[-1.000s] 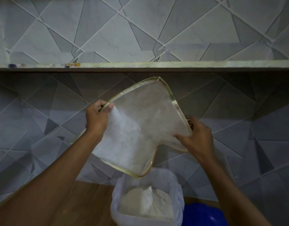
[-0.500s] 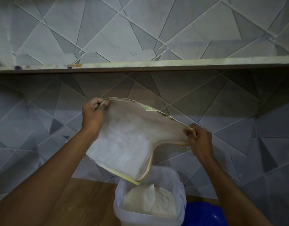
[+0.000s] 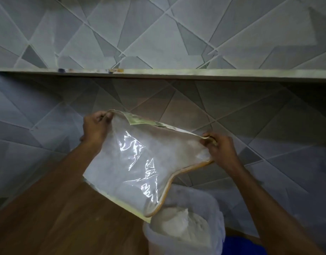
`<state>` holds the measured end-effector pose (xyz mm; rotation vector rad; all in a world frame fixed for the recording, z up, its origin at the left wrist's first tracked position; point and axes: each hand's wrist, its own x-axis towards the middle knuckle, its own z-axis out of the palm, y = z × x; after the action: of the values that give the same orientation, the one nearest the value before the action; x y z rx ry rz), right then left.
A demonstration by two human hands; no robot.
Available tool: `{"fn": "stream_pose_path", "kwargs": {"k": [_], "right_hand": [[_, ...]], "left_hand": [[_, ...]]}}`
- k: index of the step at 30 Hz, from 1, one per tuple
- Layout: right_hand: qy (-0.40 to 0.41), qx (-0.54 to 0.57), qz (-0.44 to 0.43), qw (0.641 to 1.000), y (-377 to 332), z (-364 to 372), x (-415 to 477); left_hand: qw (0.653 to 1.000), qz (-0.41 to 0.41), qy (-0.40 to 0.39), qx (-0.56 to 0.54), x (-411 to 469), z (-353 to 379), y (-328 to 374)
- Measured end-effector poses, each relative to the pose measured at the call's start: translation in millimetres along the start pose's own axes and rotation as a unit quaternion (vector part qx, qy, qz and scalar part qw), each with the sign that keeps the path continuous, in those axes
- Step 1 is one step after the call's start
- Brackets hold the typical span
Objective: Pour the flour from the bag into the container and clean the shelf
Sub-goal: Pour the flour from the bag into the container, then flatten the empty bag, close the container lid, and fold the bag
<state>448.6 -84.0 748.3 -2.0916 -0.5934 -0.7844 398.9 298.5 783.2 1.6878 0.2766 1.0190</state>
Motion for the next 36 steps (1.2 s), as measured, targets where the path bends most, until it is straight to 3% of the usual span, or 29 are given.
{"fn": "stream_pose_path", "kwargs": {"k": [9,14,24,32,36], "right_hand": [[-0.084,-0.002,-0.009,0.996,-44.6,82.7,20.0],[-0.146,-0.044,0.077,0.985,-61.7,160.0,0.6],[-0.188,-0.084,0.241,0.948,-62.5,306.3,-67.8],[-0.217,-0.049,0.352,0.909,-51.0,382.0,-117.3],[-0.219,-0.028,0.413,0.884,-38.5,406.0,-142.6]], "left_hand": [[0.998,-0.058,-0.007,0.001,57.3,-63.5,-64.4],[0.996,-0.079,-0.02,0.048,82.6,-86.9,-116.2],[0.976,-0.107,-0.102,0.157,130.3,-105.9,-262.3],[0.938,-0.156,-0.175,0.257,155.3,-89.6,-371.0],[0.927,-0.132,-0.219,0.275,147.3,-76.8,-391.7]]}}
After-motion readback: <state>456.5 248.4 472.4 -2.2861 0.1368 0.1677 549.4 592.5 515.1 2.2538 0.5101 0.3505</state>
